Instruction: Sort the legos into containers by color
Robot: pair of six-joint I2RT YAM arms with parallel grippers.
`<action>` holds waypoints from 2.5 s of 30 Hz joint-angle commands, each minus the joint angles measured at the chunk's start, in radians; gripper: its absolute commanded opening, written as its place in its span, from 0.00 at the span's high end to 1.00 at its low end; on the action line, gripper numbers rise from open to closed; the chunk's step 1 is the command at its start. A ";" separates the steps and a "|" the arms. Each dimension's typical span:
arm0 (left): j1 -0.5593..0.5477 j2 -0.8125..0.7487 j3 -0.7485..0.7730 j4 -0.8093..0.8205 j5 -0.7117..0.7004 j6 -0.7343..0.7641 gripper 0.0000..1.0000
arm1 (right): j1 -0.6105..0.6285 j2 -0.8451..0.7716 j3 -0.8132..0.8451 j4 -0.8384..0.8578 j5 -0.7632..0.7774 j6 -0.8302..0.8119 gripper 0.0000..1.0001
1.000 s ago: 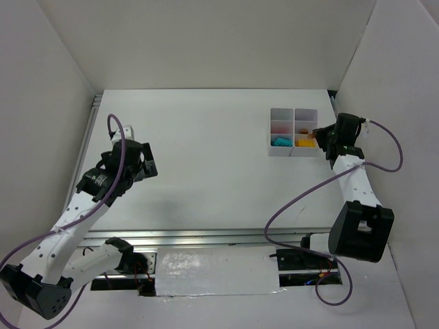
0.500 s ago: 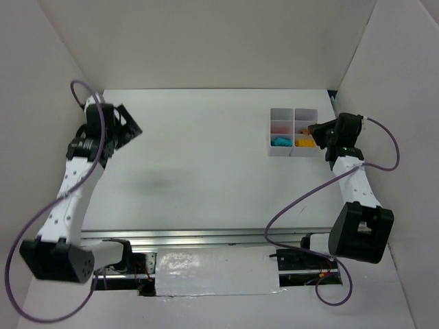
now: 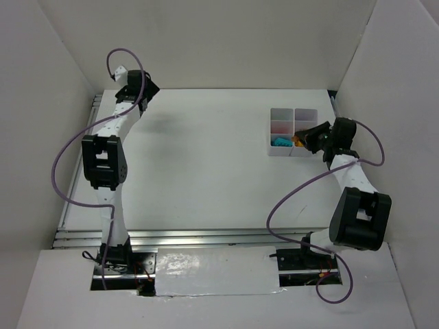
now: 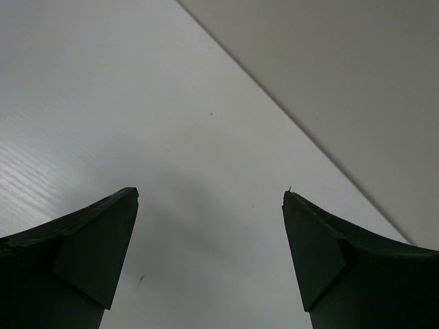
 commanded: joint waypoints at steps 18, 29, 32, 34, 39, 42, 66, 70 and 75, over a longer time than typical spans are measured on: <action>-0.096 0.068 0.142 0.129 -0.262 0.289 0.01 | -0.083 -0.135 0.125 -0.265 0.077 0.034 1.00; -0.066 0.015 0.192 -0.163 -0.202 0.278 0.00 | -0.124 0.035 0.321 -0.352 0.059 0.048 1.00; -0.055 0.023 0.200 -0.161 -0.185 0.291 0.01 | -0.104 0.124 0.418 -0.369 0.082 0.048 1.00; -0.059 0.043 0.212 -0.135 -0.165 0.314 0.00 | -0.094 0.180 0.463 -0.392 0.128 0.071 1.00; -0.099 0.071 0.214 -0.056 -0.193 0.344 0.01 | -0.037 0.243 0.513 -0.418 0.250 0.151 0.97; -0.122 0.071 0.217 -0.037 -0.219 0.386 0.00 | 0.024 0.288 0.605 -0.501 0.345 0.159 0.98; -0.115 -0.077 0.034 0.001 -0.239 0.395 0.00 | 0.066 0.441 0.733 -0.655 0.428 0.195 0.80; -0.107 -0.095 0.011 0.010 -0.233 0.392 0.00 | 0.066 0.454 0.742 -0.661 0.439 0.186 0.76; -0.099 -0.109 -0.005 0.015 -0.227 0.390 0.00 | 0.068 0.462 0.747 -0.653 0.450 0.185 0.60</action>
